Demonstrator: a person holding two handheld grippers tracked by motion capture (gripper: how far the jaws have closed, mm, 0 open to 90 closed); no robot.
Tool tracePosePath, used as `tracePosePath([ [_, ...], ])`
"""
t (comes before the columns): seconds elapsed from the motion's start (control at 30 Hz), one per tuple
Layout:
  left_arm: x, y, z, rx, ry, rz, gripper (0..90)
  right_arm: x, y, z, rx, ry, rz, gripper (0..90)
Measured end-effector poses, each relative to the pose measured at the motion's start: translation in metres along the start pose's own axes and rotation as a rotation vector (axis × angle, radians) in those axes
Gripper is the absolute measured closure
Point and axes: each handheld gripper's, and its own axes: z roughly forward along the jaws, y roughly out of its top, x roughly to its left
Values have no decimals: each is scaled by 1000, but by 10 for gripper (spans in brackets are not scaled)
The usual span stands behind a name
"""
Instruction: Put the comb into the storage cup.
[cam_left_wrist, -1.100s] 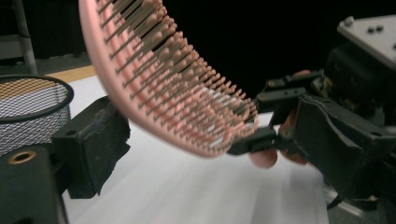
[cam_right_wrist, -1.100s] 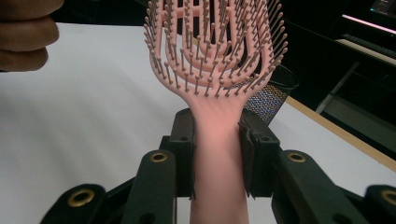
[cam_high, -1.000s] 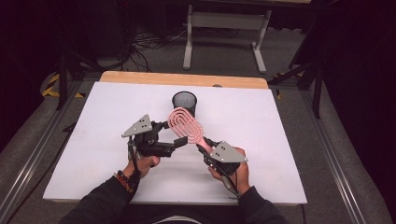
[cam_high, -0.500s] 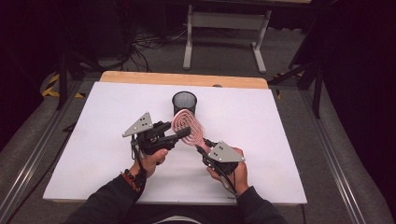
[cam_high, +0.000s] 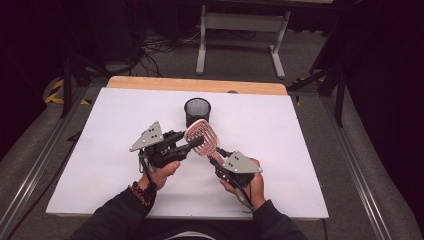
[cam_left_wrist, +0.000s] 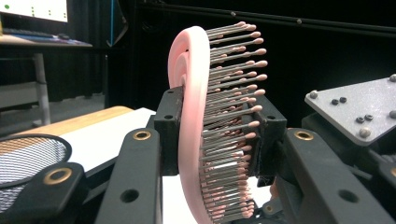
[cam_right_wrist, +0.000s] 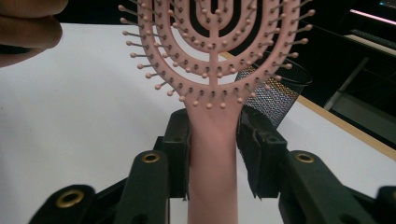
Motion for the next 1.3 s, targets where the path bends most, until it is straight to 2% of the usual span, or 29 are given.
tracePosePath([
  [0.1,0,3,-3,-3,9,14,634,-2,0,-1,-12,15,28,601],
  [0.2,1,5,-7,7,24,39,634,-2,0,-2,-14,21,28,507],
  [0.23,1,5,-7,7,24,39,634,-2,0,-2,-14,21,28,507],
  [0.27,2,6,-8,11,28,50,634,-2,0,-1,-8,27,19,421],
  [0.33,2,7,-11,19,41,72,634,-3,0,-1,3,35,0,374],
  [0.47,3,7,-15,22,49,82,634,-2,-2,-5,-21,52,-35,332],
  [0.6,5,7,-18,34,59,100,634,-1,0,-7,-33,45,-58,318],
  [0.83,8,11,-26,32,88,128,634,-7,-1,-11,-42,3,-50,264],
  [0.97,11,15,-32,27,90,138,634,-11,-5,-16,-30,-23,-55,228],
  [1.2,16,21,-42,15,106,151,635,-24,-12,-30,-46,-82,13,219],
  [1.3,19,23,-47,10,120,156,635,-29,-15,-36,-41,-96,14,216],
])
